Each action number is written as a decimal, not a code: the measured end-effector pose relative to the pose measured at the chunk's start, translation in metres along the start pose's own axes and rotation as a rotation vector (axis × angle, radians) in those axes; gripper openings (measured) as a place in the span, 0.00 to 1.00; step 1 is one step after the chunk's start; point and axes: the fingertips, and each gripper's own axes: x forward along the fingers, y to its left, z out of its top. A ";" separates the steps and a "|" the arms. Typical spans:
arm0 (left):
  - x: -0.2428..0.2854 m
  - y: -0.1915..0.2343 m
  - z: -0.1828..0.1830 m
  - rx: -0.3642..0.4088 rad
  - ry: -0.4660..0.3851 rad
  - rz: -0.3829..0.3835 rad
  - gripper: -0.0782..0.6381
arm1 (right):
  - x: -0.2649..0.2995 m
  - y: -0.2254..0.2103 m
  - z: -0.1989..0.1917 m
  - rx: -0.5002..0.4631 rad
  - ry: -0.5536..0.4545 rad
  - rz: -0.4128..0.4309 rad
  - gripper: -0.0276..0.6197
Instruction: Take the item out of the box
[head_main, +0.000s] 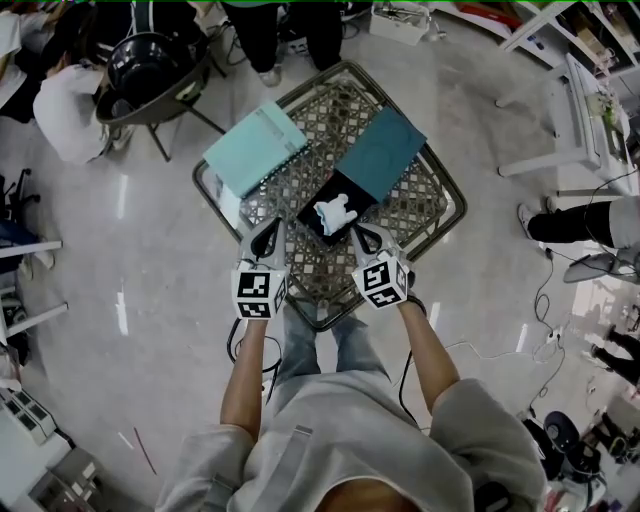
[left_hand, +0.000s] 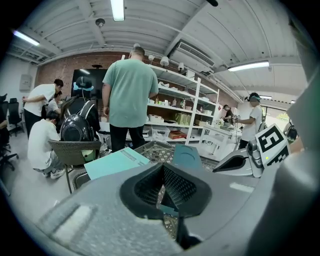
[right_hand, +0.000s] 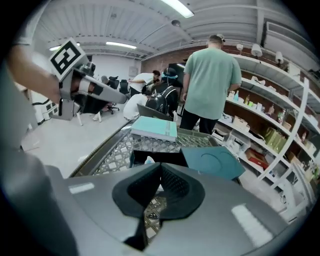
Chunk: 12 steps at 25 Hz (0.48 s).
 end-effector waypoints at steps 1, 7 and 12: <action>0.000 0.000 0.000 -0.001 0.000 0.000 0.11 | 0.003 0.002 -0.002 -0.027 0.011 0.007 0.04; -0.002 0.003 0.001 -0.005 -0.005 0.005 0.12 | 0.018 0.012 -0.013 -0.112 0.077 0.058 0.08; -0.001 0.005 -0.003 -0.009 0.002 0.003 0.11 | 0.033 0.017 -0.020 -0.066 0.124 0.114 0.27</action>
